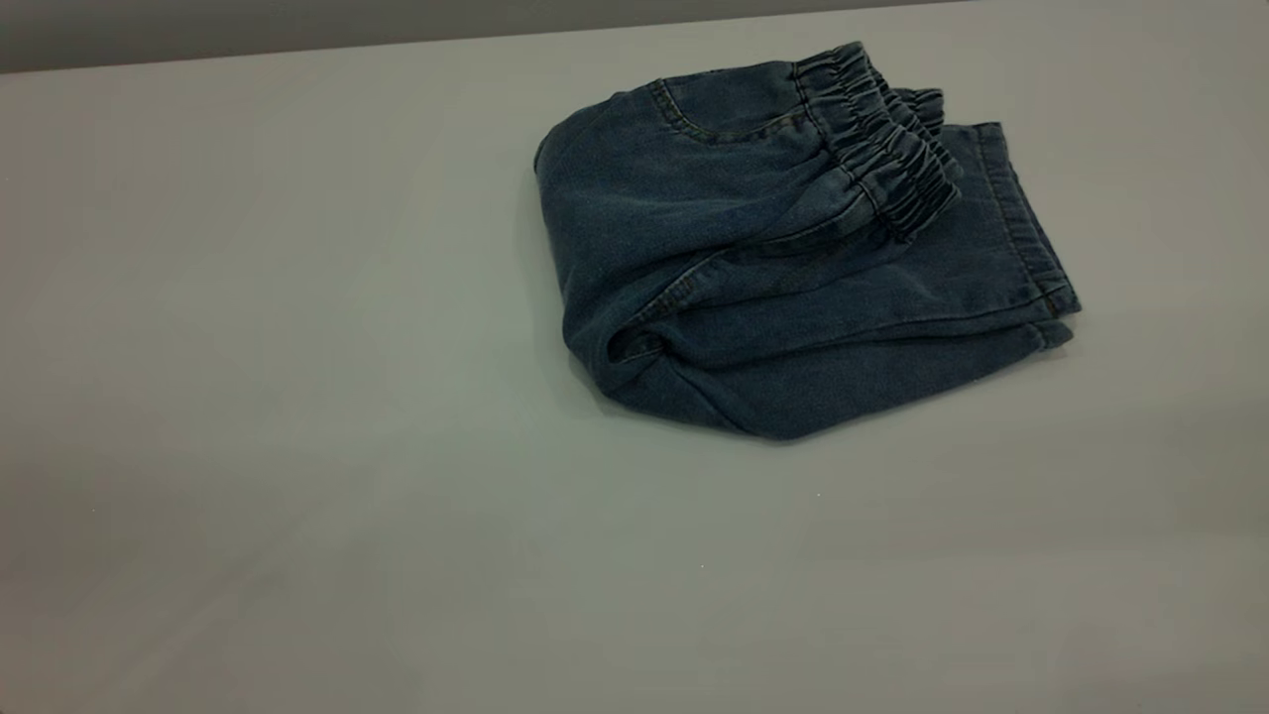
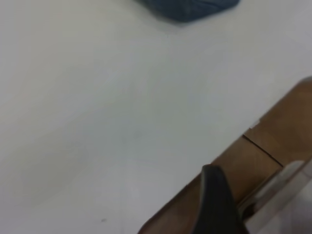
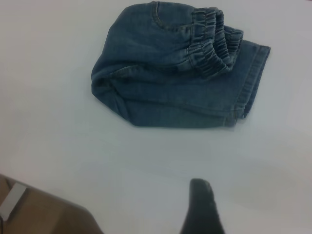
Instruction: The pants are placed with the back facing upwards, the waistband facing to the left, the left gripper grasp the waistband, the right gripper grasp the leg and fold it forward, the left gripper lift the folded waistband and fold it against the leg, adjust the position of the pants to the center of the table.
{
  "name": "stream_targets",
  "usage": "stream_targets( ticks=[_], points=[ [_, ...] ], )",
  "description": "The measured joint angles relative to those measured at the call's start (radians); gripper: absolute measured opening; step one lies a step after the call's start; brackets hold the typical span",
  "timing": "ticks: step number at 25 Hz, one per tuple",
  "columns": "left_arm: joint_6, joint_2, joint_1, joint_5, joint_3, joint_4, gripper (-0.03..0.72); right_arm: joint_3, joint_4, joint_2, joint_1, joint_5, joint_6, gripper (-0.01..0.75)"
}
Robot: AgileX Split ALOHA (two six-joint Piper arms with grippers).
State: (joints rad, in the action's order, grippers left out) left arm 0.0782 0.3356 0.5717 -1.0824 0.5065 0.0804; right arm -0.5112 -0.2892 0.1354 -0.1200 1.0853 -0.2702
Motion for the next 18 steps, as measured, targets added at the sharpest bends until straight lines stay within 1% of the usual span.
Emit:
stream_targets(
  ticks=[2,9,11,14,18],
  points=[
    [0.000,0.000,-0.061,0.000,0.000,0.000,0.414,0.000,0.000,0.000,0.000,0.000,0.000,0.431],
    [0.000,-0.057,-0.337,0.001,0.000,0.000,0.414,0.000,0.000,-0.015,0.000,0.000,0.000,0.431],
    [0.000,-0.102,-0.402,0.001,0.000,0.000,0.414,0.000,0.000,-0.033,0.000,0.000,-0.001,0.431],
    [0.000,-0.172,-0.472,0.000,0.000,0.000,0.414,0.000,0.000,-0.074,0.002,0.000,-0.001,0.431],
    [0.000,-0.244,-0.529,-0.001,0.000,0.000,0.414,0.001,0.000,-0.132,0.002,0.001,-0.001,0.431]
  ],
)
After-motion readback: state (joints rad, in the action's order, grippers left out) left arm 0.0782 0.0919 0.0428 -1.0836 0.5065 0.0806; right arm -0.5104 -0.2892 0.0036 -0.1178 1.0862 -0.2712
